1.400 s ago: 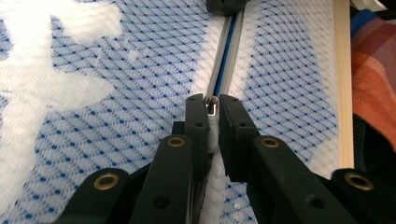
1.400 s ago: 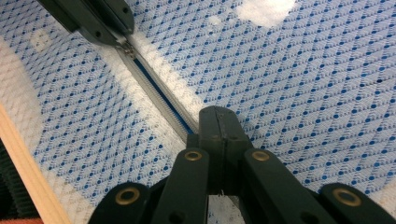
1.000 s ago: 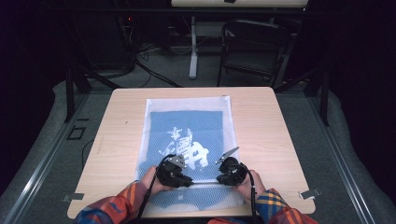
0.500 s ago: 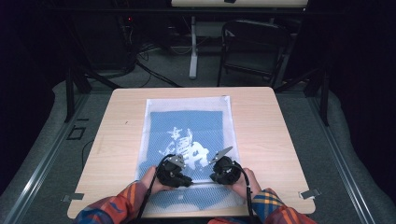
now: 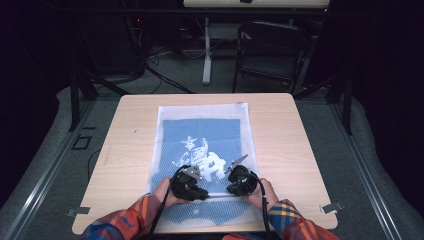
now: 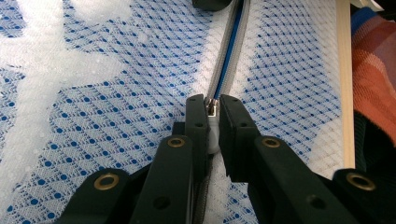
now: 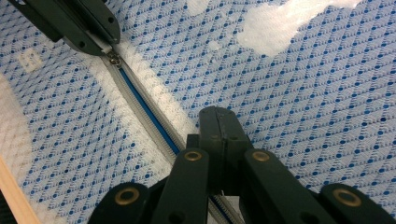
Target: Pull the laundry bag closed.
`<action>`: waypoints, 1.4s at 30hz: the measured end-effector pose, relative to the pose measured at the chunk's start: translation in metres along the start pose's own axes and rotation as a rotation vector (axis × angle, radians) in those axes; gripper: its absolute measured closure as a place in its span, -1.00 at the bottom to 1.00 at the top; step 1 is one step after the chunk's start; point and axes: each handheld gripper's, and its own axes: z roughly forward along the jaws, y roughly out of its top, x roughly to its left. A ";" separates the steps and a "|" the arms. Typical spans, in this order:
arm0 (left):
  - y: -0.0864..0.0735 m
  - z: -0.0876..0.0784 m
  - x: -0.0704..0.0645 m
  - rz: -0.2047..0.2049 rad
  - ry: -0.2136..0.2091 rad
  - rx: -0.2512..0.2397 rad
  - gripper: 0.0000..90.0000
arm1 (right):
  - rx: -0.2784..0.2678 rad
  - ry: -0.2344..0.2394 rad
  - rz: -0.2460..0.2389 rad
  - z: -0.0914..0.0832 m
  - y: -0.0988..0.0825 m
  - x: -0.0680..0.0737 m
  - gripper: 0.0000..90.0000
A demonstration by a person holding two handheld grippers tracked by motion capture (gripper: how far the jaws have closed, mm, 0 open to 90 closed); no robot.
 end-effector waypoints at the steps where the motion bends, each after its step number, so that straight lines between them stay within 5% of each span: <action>1: 0.001 0.001 0.000 0.004 -0.001 0.002 0.83 | 0.020 -0.007 0.009 -0.002 -0.001 -0.001 1.00; 8: 0.008 0.006 -0.001 0.007 -0.003 -0.001 0.83 | 0.041 -0.021 0.006 -0.006 -0.005 -0.005 1.00; 15: 0.009 0.007 0.000 0.004 -0.007 0.002 0.83 | -0.035 0.008 -0.064 -0.005 0.003 0.011 1.00; 19: 0.009 0.007 0.000 -0.002 -0.015 -0.005 0.83 | 0.000 0.003 -0.090 0.002 0.004 0.016 1.00; 28: 0.009 0.005 -0.002 -0.006 0.003 0.013 0.84 | -0.027 0.035 -0.036 0.003 0.000 0.011 1.00; 41: 0.001 -0.003 -0.001 -0.021 -0.012 0.002 0.84 | -0.022 0.046 -0.023 0.002 -0.001 0.009 1.00; 42: 0.001 -0.005 -0.001 -0.014 0.011 0.022 0.84 | -0.022 0.045 -0.023 0.002 -0.001 0.009 1.00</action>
